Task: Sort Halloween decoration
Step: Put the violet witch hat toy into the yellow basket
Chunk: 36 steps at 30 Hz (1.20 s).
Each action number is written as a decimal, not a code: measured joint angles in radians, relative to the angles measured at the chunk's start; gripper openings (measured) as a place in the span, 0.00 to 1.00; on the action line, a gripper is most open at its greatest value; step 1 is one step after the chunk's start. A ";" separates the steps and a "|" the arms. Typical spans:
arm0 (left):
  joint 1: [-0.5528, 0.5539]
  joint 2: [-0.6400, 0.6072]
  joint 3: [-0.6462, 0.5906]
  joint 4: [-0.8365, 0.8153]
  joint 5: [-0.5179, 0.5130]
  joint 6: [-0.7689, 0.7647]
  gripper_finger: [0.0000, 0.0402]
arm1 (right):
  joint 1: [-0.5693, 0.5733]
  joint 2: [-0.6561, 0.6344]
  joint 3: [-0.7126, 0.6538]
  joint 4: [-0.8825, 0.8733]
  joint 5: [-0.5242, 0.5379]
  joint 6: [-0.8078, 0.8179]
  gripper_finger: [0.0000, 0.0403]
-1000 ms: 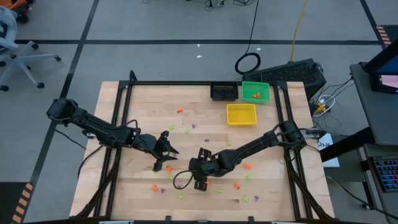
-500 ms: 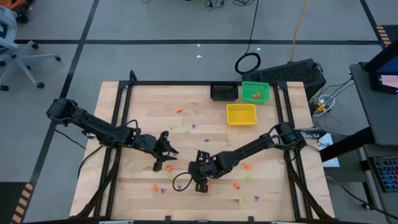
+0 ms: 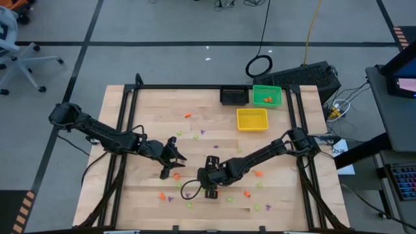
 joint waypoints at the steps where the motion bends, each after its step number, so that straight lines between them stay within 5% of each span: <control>1: 0.000 0.000 0.000 0.000 0.000 0.000 0.33 | 0.000 0.000 0.000 0.002 -0.010 -0.005 0.39; 19: 0.000 0.000 0.000 0.001 -0.016 0.001 0.33 | 0.003 0.014 0.000 0.031 -0.071 -0.022 0.39; 36: 0.000 0.000 0.000 0.000 -0.018 0.000 0.33 | -0.017 0.014 0.000 -0.062 0.010 0.006 0.39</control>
